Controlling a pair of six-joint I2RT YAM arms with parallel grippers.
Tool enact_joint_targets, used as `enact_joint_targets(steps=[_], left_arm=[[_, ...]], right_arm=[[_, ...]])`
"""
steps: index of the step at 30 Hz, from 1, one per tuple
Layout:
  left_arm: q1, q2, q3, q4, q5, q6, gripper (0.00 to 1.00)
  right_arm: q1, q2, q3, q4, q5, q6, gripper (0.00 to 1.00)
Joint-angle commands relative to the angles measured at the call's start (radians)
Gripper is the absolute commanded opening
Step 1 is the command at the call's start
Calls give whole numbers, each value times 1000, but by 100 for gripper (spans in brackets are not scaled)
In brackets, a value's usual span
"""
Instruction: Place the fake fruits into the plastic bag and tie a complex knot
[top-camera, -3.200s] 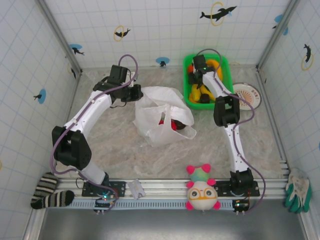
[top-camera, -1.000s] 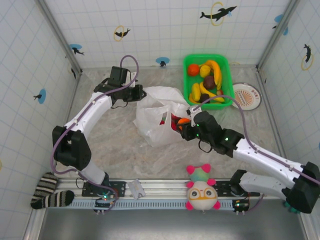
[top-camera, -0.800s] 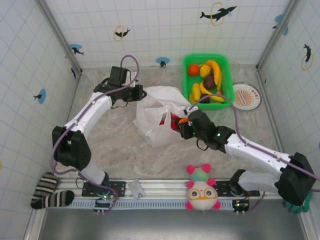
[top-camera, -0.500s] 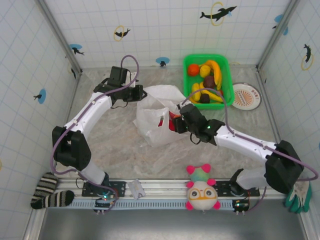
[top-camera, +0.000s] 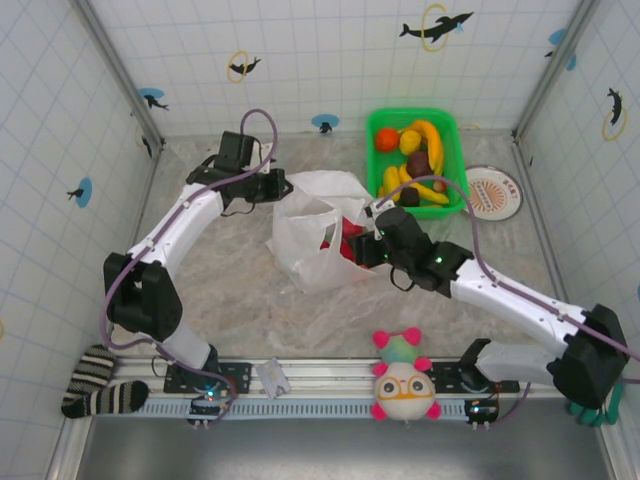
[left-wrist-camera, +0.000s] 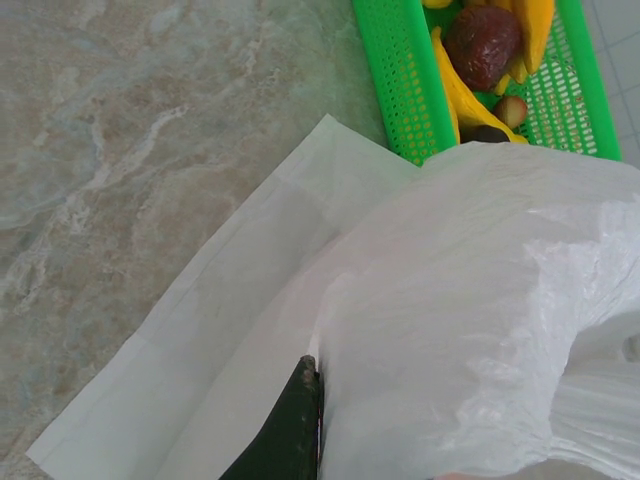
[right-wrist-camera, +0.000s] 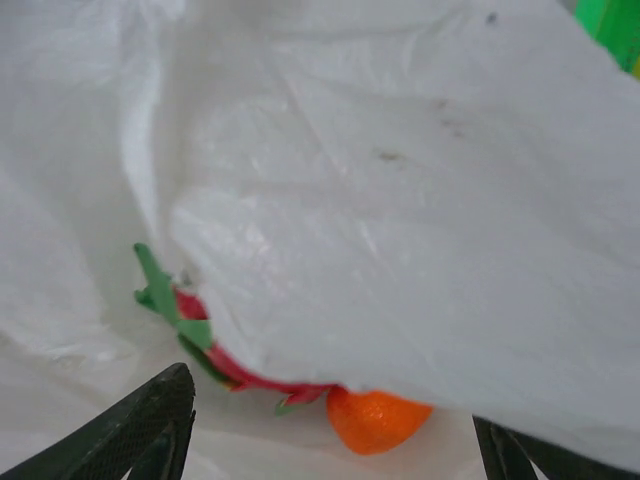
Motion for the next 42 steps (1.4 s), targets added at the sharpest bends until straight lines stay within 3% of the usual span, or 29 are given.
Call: enact_joint_targets(steps=[1, 6, 13, 16, 20, 24, 33, 37, 42], left_arm=[[10, 25, 56, -28, -16, 24, 10], [13, 40, 75, -28, -21, 23, 10], [14, 40, 70, -29, -21, 21, 10], [15, 27, 54, -24, -21, 20, 10], [13, 3, 20, -12, -25, 20, 10], [14, -31, -17, -6, -25, 17, 10], [18, -95, -44, -29, -48, 29, 12], [24, -100, -43, -31, -50, 30, 13], [26, -106, -41, -30, -42, 36, 13]], right_arm=[[25, -58, -41, -60, -94, 3, 73], [71, -163, -99, -79, -178, 17, 62], [103, -326, -142, -166, -171, 5, 62], [63, -388, -94, -211, -106, -17, 62], [-103, -390, 12, -258, -117, -30, 62], [-261, -308, 89, -272, -150, -64, 62], [-490, 2, 173, -191, -111, -49, 68], [-527, 184, 252, -130, -45, -49, 77], [-566, 498, 473, -114, -15, -40, 79]])
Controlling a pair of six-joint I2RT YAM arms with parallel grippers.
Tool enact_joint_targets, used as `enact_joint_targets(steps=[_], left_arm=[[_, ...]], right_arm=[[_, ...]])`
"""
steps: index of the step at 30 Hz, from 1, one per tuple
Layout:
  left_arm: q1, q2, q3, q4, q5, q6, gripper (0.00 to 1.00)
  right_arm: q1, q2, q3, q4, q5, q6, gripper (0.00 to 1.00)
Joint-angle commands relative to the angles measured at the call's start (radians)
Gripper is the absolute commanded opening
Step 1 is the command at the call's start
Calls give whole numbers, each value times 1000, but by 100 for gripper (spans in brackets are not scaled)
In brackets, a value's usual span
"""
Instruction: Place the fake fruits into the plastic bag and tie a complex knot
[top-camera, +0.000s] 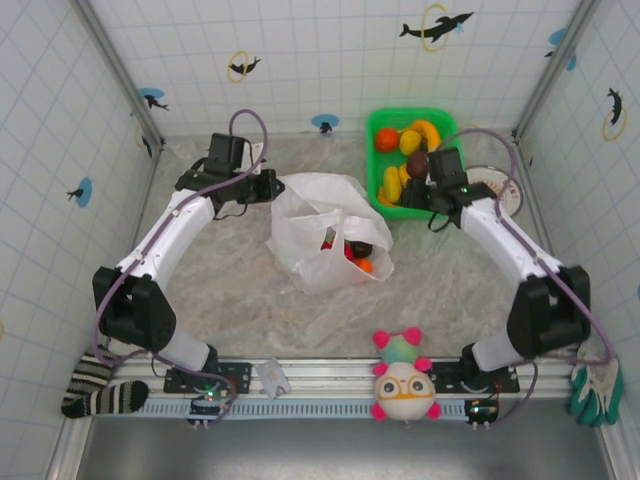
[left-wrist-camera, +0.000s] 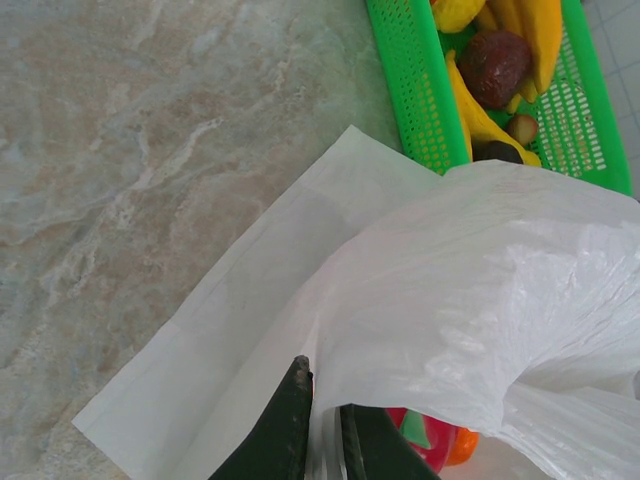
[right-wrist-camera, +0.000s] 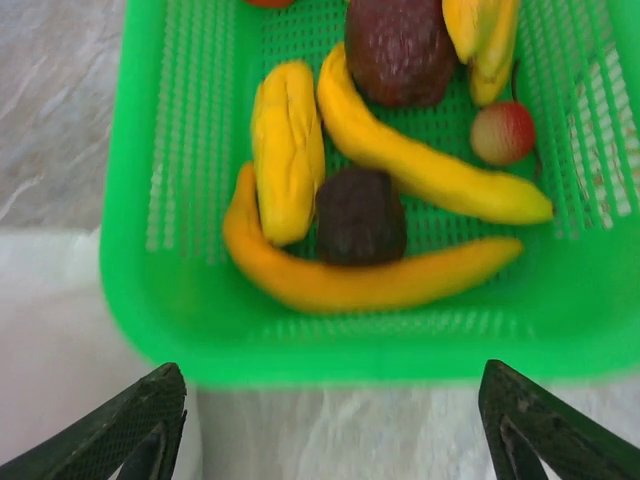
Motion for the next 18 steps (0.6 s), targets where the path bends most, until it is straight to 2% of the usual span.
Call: enact_joint_targets(steps=[1, 8, 18], left_arm=[[9, -24, -3, -15, -4, 40, 13], [11, -21, -2, -15, 3, 48, 13], [13, 4, 10, -26, 1, 68, 13]], right_arm=[[-20, 169, 163, 61, 38, 11, 80], [-24, 488, 449, 37, 113, 90, 85], [-20, 672, 573, 54, 203, 184, 97]])
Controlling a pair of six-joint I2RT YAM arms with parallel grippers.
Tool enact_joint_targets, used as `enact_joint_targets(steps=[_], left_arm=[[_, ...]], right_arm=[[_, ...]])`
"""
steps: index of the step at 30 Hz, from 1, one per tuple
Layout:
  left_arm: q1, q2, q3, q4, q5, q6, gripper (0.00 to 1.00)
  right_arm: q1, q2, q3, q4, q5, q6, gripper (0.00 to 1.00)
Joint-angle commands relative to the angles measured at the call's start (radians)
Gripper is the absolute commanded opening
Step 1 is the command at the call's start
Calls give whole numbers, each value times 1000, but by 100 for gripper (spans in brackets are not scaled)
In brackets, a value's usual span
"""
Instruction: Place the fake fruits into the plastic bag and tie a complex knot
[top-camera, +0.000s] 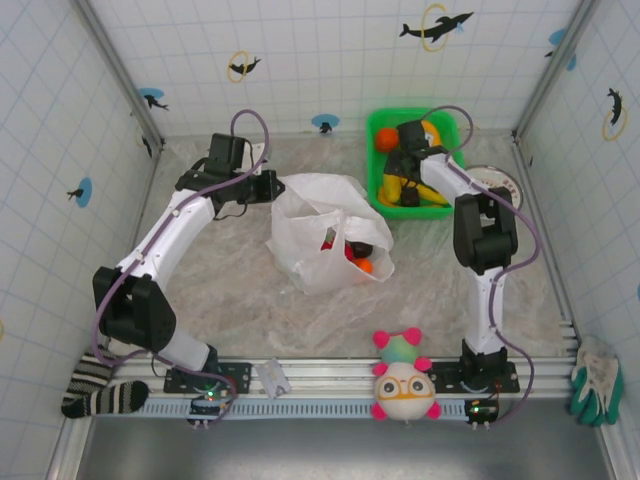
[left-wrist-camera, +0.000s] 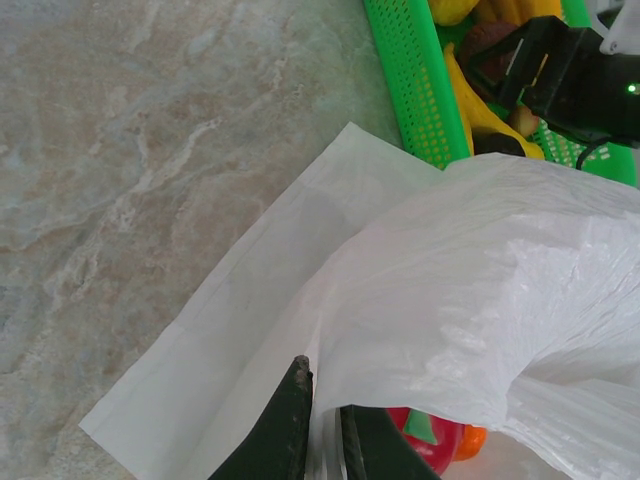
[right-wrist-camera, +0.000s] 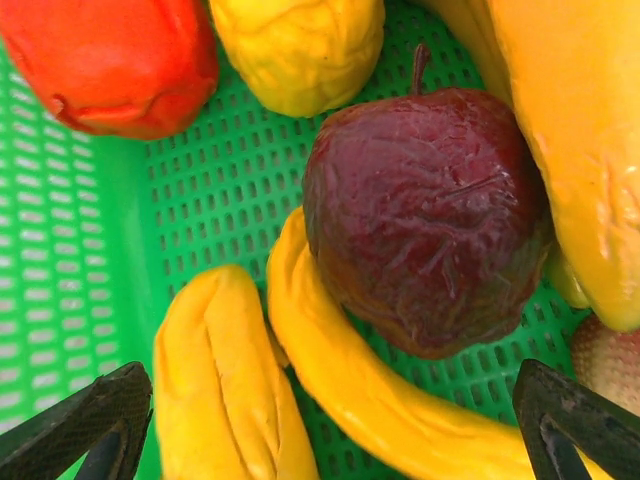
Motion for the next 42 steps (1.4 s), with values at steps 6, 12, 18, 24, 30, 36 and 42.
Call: enact_joint_targets(steps=[6, 12, 18, 24, 30, 36, 42], left_arm=[[15, 21, 15, -26, -1, 45, 13], [21, 31, 19, -30, 0, 51, 13], [25, 44, 24, -34, 2, 55, 13], [28, 53, 26, -36, 0, 57, 13], [30, 51, 29, -38, 0, 55, 13], [29, 43, 29, -45, -2, 55, 13], [30, 34, 21, -46, -7, 52, 13]], right_arm=[[-16, 129, 137, 18, 60, 50, 100], [-36, 186, 197, 11, 75, 48, 100], [-52, 223, 254, 65, 53, -37, 100], [-65, 223, 259, 113, 51, -67, 99], [-76, 264, 294, 60, 7, -38, 90], [-78, 298, 340, 8, -28, -32, 82], [-76, 296, 348, -43, -32, -49, 95]])
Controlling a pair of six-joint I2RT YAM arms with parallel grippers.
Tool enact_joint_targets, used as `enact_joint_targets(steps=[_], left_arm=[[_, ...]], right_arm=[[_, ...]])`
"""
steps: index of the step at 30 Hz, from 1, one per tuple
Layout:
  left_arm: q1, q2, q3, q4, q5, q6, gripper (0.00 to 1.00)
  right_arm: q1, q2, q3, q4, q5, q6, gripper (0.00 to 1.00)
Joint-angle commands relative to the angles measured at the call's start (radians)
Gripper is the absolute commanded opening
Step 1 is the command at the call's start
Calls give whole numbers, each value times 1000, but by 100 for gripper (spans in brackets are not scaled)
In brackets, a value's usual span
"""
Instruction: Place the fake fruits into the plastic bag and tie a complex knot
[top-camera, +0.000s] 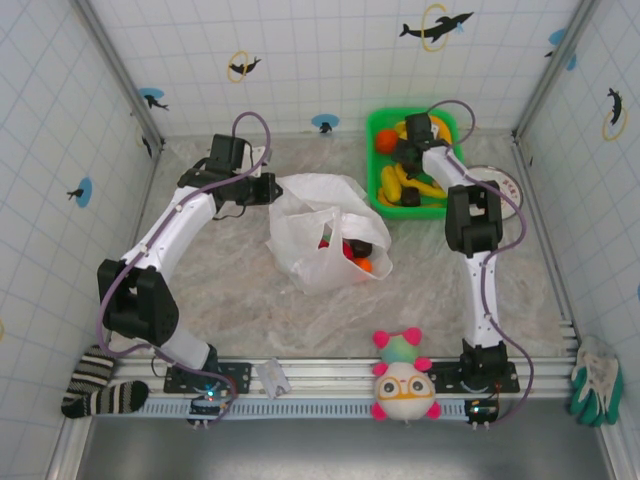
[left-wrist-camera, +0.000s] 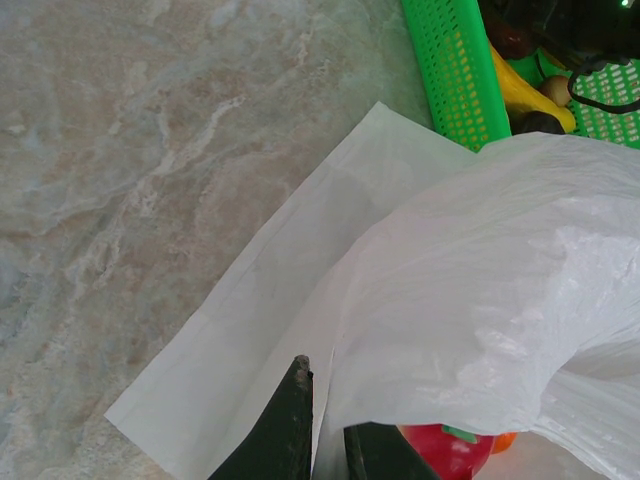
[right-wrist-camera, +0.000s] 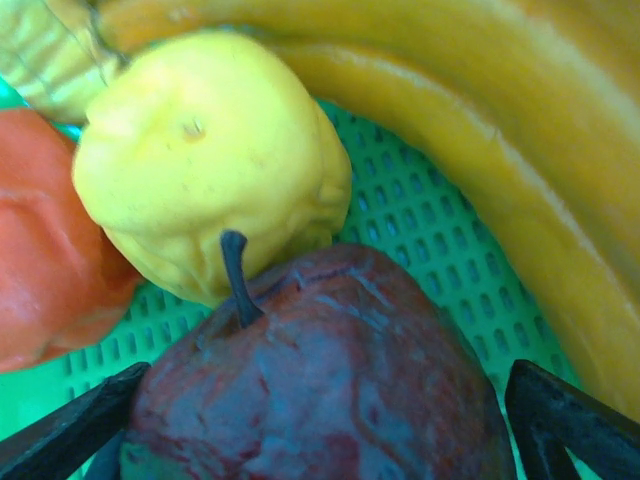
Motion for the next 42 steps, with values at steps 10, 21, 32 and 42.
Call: enact_joint_targets(steps=[10, 21, 32, 42], left_arm=[[9, -17, 18, -29, -11, 13, 13], [9, -29, 12, -26, -9, 9, 13], [9, -33, -3, -1, 41, -4, 13], [9, -17, -10, 22, 54, -19, 12]], right_arm=[[-3, 23, 51, -63, -31, -23, 71], [10, -147, -11, -10, -13, -117, 68], [53, -464, -330, 85, -81, -147, 68], [161, -1010, -798, 76, -153, -216, 68]])
